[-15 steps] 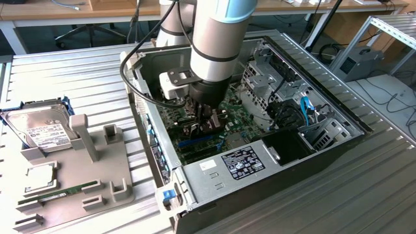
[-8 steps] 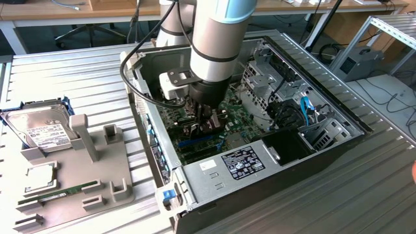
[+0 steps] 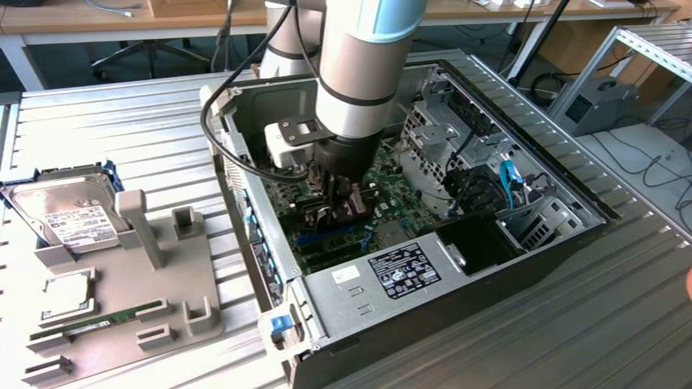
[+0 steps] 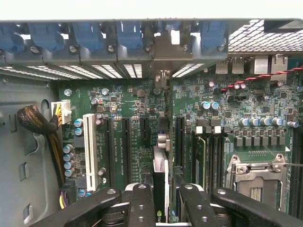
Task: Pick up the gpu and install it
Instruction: 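Insert the gpu into the slot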
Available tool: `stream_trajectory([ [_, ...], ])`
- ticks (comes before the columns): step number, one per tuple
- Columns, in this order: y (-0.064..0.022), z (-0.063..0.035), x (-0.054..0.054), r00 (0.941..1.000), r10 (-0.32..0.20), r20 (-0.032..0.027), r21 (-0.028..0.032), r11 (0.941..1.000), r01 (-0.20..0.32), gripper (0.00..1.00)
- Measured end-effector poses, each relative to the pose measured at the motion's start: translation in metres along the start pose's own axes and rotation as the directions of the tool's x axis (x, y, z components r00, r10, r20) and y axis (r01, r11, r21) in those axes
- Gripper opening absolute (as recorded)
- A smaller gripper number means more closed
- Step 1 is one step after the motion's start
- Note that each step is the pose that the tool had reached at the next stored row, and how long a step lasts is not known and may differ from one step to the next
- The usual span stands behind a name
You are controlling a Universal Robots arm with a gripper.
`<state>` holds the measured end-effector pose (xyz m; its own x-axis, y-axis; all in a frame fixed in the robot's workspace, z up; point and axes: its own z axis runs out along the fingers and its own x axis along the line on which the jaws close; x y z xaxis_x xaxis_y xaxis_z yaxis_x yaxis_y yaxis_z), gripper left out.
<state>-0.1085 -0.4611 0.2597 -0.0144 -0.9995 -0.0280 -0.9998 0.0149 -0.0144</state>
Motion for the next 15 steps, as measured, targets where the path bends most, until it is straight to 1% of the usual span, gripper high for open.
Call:
stream_trajectory([
  [3, 0.0001, 0.0035, 0.0001, 1.0, 0.0, -0.0002, -0.0002, 1.0, 0.0, 0.26],
  [8, 0.0001, 0.0067, 0.0002, 1.0, 0.0, -0.0001, 0.0, 1.0, 0.0, 0.26],
  [14, 0.0001, 0.0073, 0.0001, 1.0, 0.0, 0.0003, 0.0001, 1.0, 0.0, 0.26],
  [15, 0.0001, 0.0074, 0.0001, 1.0, 0.0, 0.0004, 0.0002, 1.0, 0.0, 0.27],
])
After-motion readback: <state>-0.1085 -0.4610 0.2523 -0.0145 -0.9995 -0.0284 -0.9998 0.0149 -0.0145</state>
